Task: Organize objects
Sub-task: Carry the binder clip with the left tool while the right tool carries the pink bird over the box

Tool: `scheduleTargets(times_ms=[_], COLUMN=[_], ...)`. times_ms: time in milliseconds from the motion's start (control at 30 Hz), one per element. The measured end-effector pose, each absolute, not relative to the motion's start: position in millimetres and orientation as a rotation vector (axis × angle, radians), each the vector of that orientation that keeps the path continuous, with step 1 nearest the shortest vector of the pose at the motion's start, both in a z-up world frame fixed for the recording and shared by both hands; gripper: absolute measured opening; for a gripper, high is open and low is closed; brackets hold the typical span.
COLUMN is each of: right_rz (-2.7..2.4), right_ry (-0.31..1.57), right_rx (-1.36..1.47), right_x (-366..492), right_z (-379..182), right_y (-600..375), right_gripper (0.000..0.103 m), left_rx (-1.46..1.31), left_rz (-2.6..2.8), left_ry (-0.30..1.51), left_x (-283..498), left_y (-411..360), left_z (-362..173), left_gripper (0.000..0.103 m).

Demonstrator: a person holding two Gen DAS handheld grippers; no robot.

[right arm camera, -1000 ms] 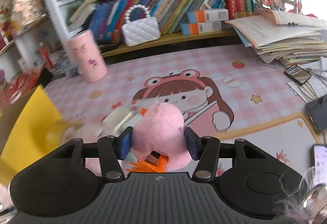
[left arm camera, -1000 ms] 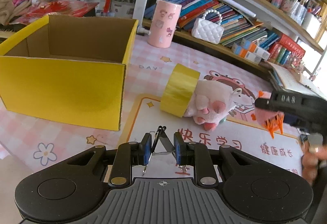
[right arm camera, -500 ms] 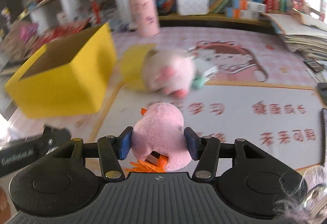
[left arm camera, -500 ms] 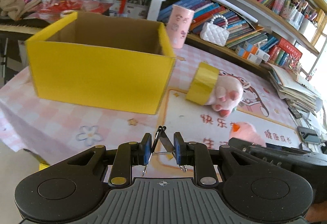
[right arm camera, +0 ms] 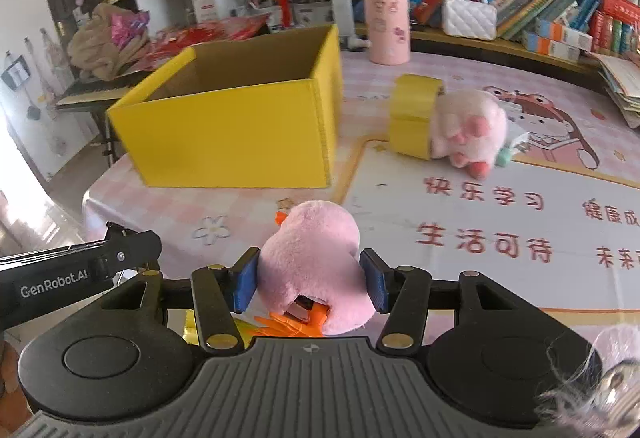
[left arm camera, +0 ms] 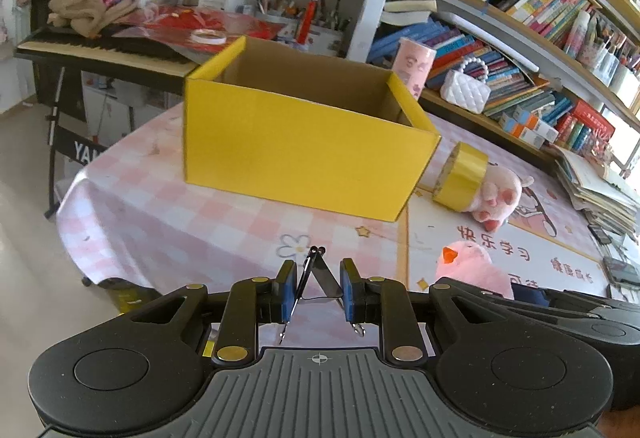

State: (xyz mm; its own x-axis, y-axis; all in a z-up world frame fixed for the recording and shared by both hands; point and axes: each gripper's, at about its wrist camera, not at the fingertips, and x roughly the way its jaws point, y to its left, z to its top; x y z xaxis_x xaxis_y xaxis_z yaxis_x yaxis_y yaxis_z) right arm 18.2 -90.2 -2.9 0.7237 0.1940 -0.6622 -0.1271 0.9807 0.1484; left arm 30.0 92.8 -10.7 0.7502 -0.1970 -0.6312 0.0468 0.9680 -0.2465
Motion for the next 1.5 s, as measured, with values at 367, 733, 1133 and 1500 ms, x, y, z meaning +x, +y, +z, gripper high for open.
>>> scheduleTargets(times_ms=[367,733,1133,1500], right_rz=[0.203,0.212,0.202,0.127], right_ry=[0.732,0.742,0.686,0.470], right_rx=[0.075,0.076,0.053,0.060], right_x=[5,1,14,87], right_z=[0,-2,9,57], right_y=[-57,-34,-17,-31], right_gripper=[0.051,0.051,0.051,0.051], left_rx=[-0.227,-0.219,-0.189,-0.197], left_rz=[-0.129,-0.132,-0.136,-0.115], left_ry=[0.683,0.670,0.614,0.469], left_x=[17,11,21,88], left_y=[123,145,164,167], left_z=[-7,-5,10,54], left_gripper=[0.021,0.021,0.021,0.021])
